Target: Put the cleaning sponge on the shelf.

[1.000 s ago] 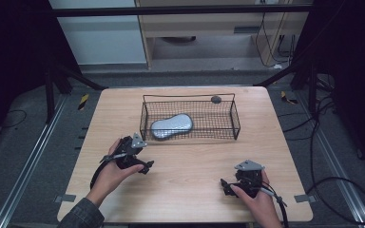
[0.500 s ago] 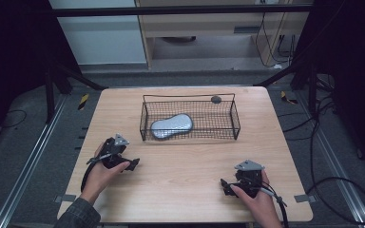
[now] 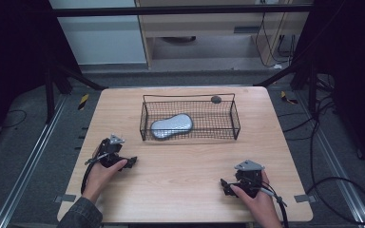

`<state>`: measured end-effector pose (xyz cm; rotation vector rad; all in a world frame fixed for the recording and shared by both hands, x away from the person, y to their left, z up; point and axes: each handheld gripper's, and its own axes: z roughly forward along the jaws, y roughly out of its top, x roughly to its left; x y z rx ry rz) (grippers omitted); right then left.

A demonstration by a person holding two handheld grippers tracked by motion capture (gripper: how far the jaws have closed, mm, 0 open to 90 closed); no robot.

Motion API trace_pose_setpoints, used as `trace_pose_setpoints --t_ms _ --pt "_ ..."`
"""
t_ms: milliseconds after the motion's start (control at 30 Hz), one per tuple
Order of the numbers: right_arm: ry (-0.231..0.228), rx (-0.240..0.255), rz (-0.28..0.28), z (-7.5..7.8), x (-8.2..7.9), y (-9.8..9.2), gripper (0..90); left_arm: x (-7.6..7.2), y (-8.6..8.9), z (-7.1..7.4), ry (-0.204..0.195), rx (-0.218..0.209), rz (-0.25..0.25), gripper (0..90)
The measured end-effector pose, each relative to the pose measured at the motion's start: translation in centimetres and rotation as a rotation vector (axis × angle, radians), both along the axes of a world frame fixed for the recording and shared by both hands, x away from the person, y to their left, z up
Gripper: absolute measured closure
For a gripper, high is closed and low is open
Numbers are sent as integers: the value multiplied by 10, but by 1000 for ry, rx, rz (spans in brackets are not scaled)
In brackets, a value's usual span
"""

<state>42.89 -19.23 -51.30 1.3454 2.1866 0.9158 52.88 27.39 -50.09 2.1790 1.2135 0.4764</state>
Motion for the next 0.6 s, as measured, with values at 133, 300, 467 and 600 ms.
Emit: trace_pose_setpoints --t_ms 133,300,467,600 --pt "-7 2 2 0 0 0 4 -3 2 -5 -44 -33 12 0" --pt "-10 4 3 -1 0 0 3 -8 2 -7 -73 -43 28 0" --pt "-8 7 6 -1 1 0 4 -9 2 -7 -71 -47 31 0" --pt "-8 11 -5 -1 4 -3 4 -8 2 -7 -71 -47 28 0"
